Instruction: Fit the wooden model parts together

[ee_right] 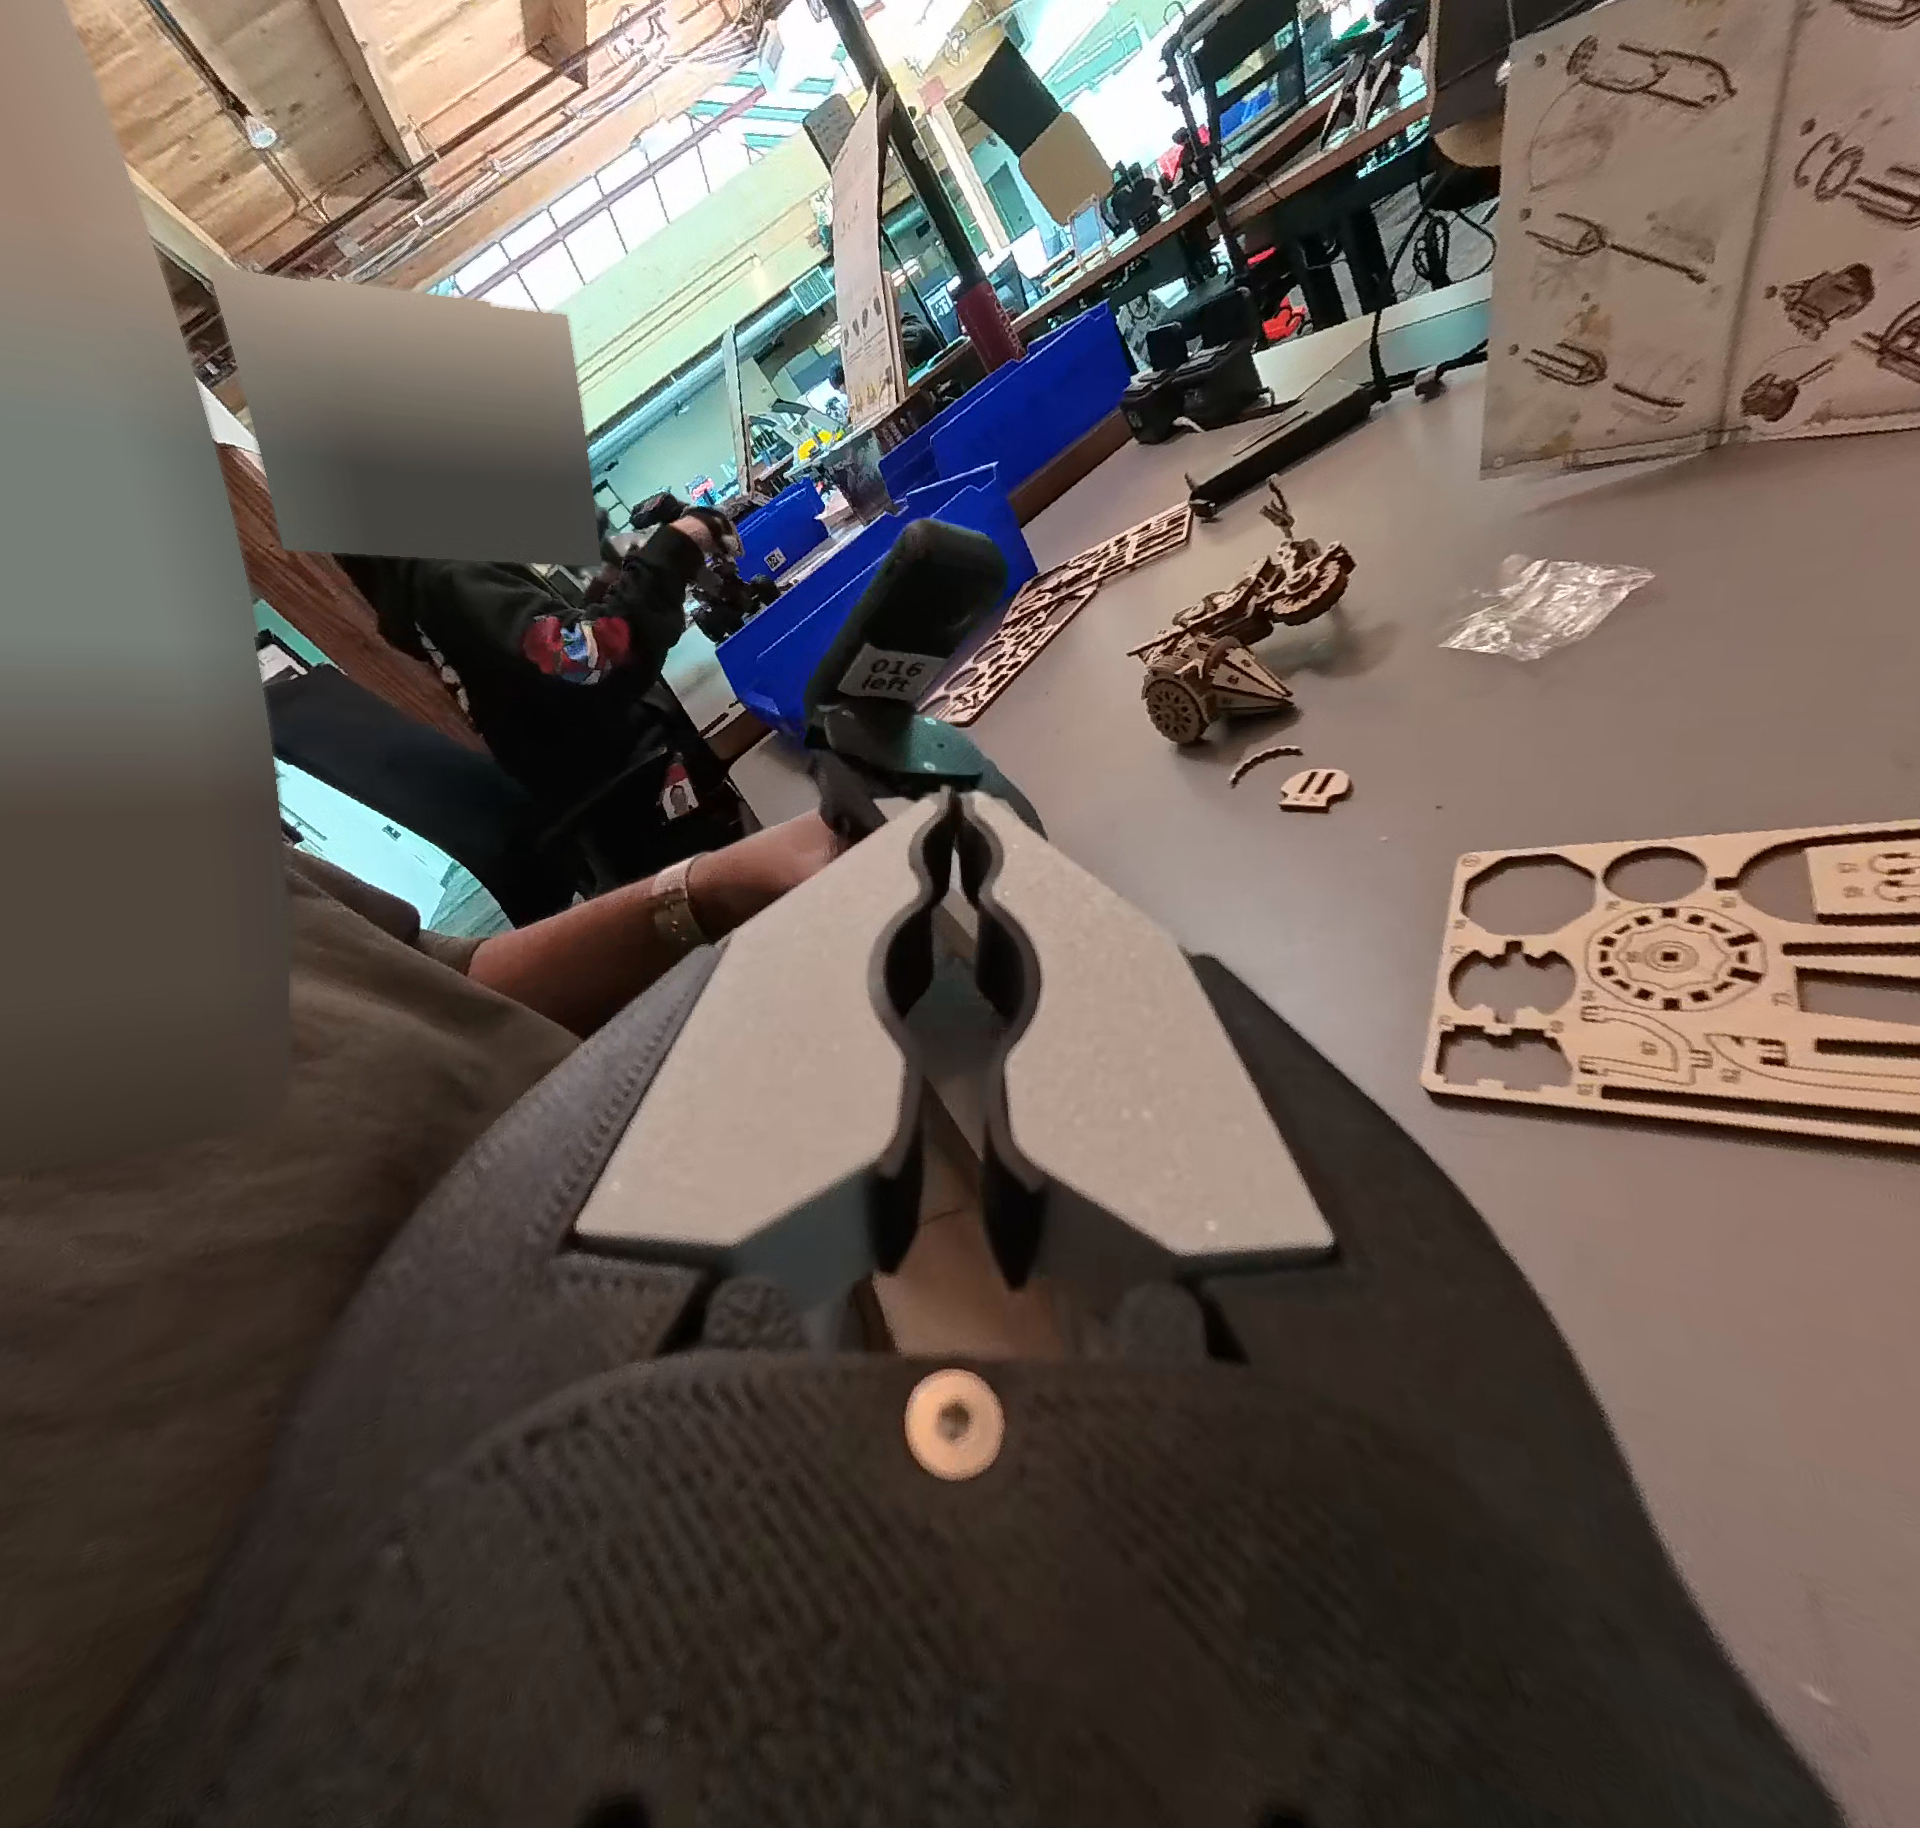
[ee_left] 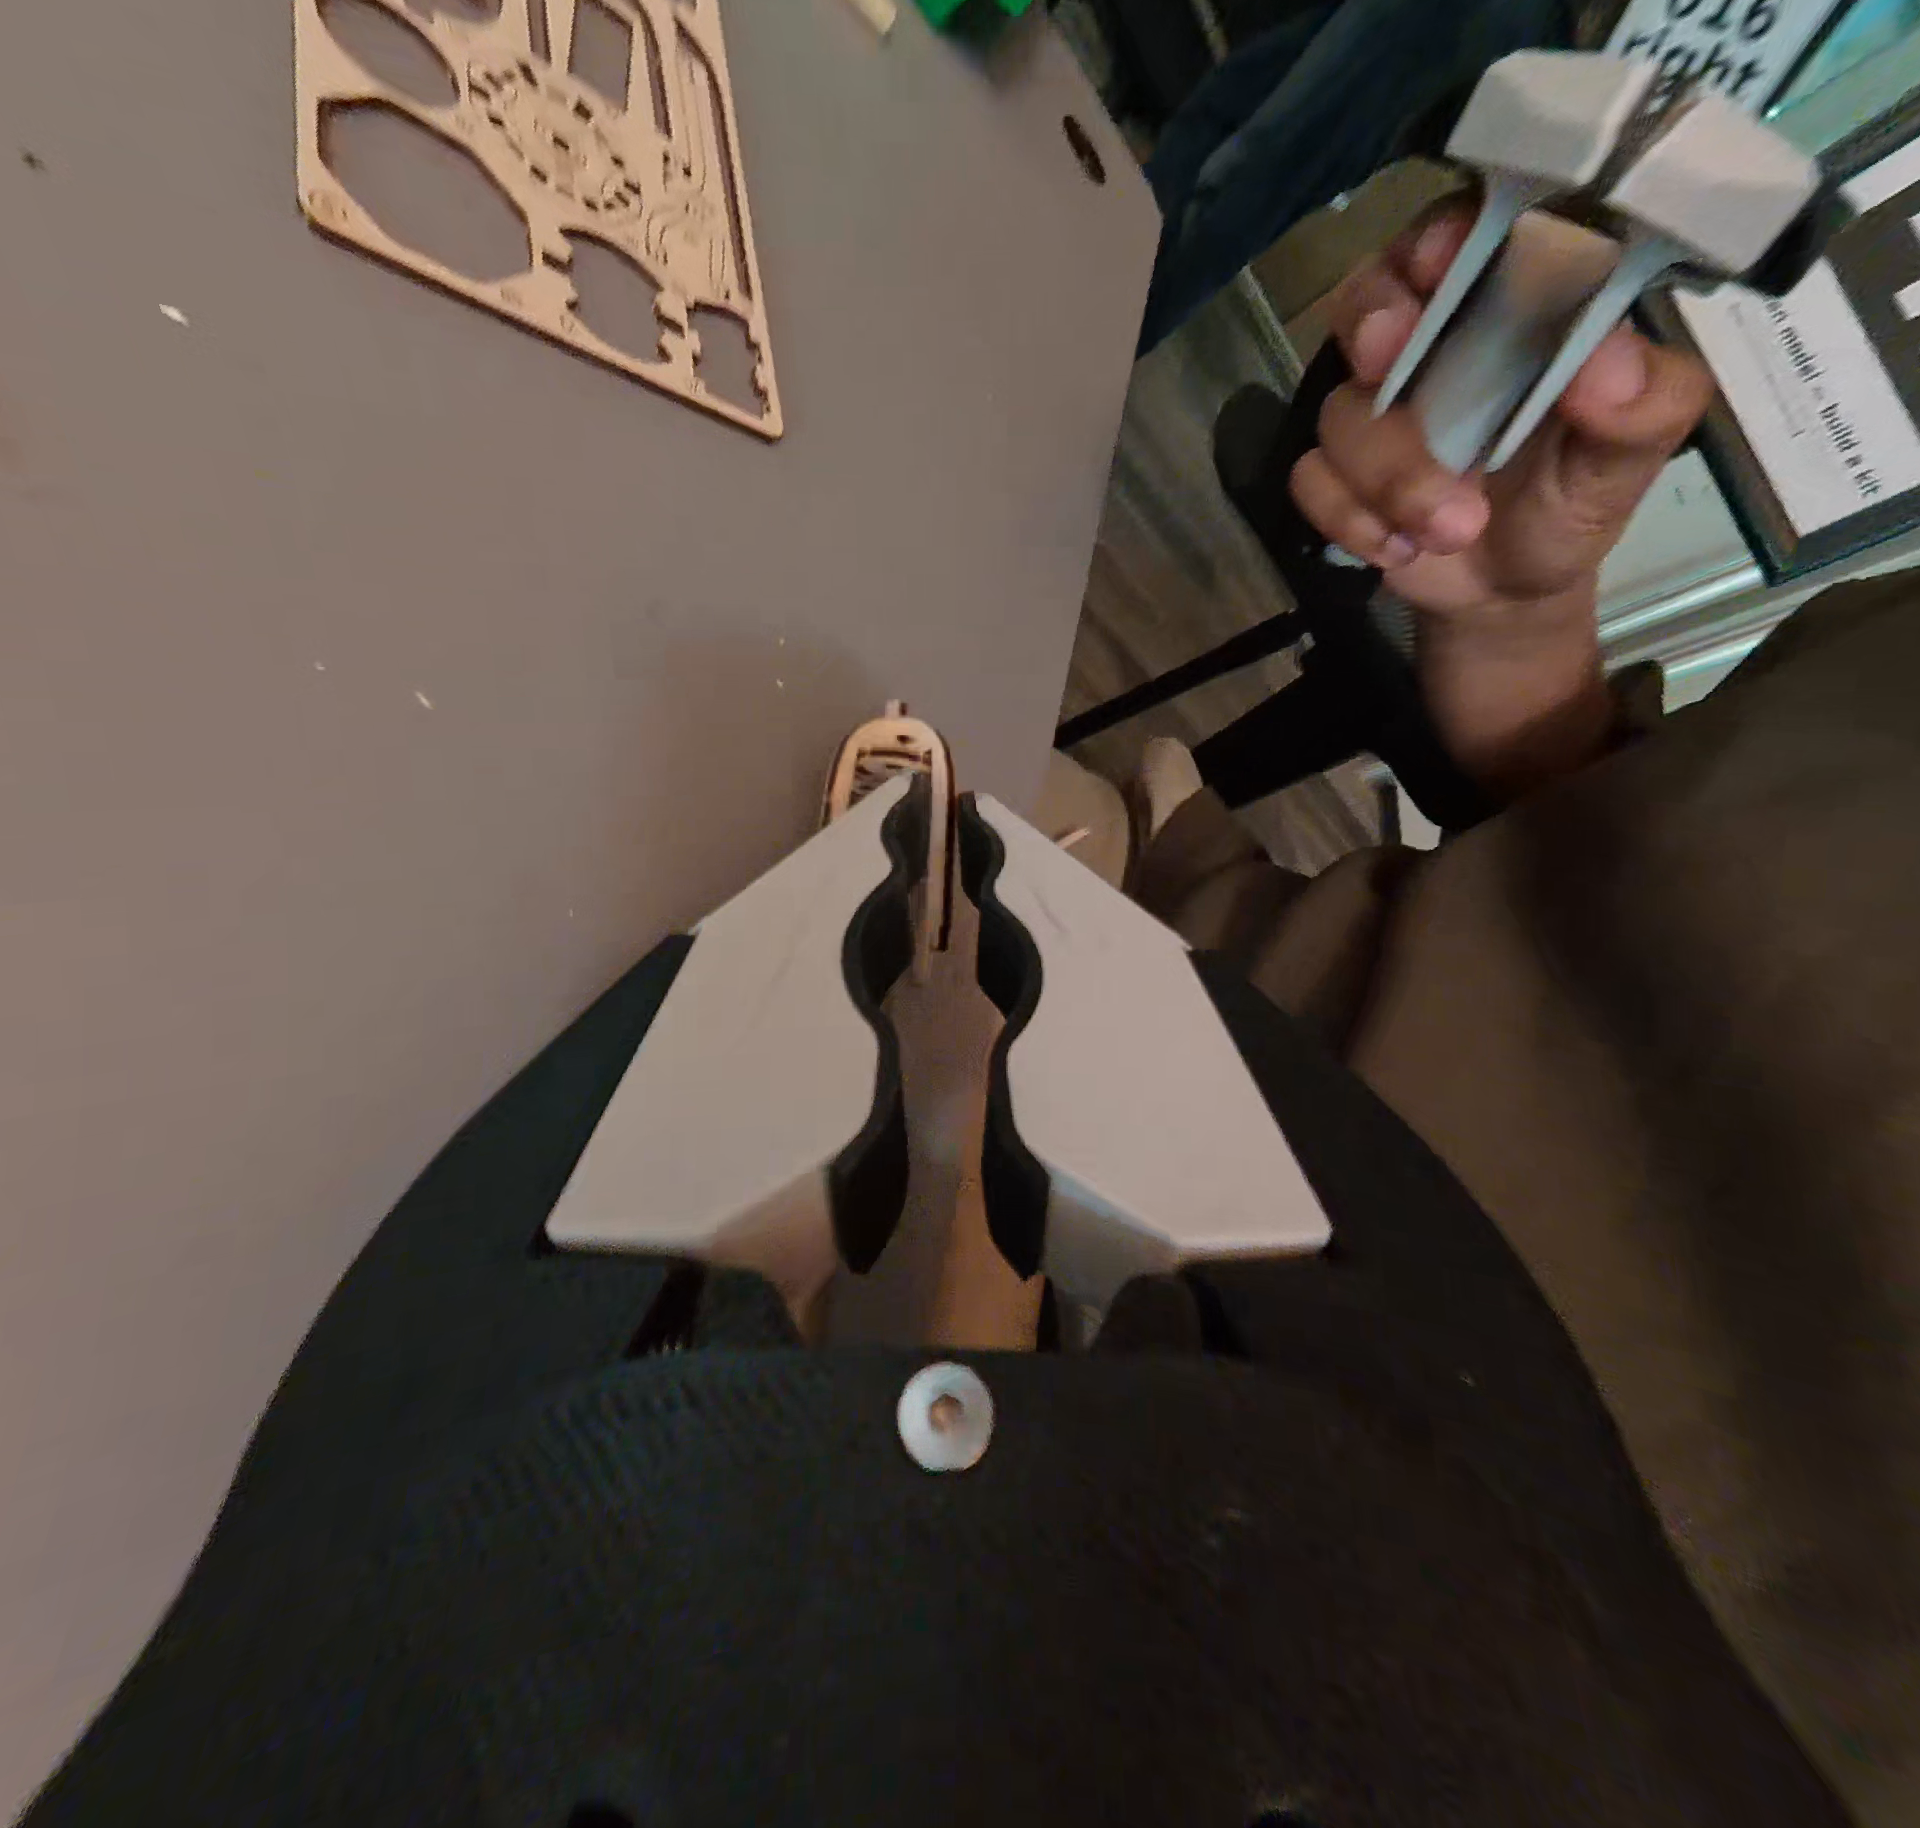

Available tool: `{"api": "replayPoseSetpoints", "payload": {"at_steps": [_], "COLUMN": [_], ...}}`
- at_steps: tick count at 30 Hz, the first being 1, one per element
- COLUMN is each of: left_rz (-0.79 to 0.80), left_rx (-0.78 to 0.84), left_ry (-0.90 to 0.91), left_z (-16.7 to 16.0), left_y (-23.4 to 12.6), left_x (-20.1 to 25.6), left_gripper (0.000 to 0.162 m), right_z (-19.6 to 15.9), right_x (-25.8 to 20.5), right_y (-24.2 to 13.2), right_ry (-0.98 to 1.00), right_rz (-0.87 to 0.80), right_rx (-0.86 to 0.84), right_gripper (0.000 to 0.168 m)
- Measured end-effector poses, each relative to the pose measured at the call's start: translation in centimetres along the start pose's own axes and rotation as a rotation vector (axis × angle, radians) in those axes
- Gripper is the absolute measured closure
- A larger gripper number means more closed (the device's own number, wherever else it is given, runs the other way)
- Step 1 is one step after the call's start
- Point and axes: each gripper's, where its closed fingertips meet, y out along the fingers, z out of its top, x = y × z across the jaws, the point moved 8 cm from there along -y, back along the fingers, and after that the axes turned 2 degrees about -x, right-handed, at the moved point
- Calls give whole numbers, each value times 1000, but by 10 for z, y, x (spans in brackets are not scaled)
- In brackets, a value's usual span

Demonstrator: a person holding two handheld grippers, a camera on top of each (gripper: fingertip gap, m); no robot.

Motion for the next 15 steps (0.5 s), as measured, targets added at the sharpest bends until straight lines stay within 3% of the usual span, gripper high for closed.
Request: {"api": "replayPoseSetpoints", "payload": {"at_steps": [10,12,15], "left_rz": [8,18,34], "left_rx": [-22,-14,1], "left_ry": [-41,-39,-41], "left_z": [-2,-1,0], "left_y": [1,-2,-7], "left_x": [0,1,1], "left_gripper": [145,142,139], "right_z": [15,14,-4], "right_x": [-10,-15,-21], "right_y": [-13,-15,-13], "right_ry": [-2,7,35], "right_rz": [32,87,163], "right_rx": [86,3,-315], "right_gripper": [168,168,168]}}
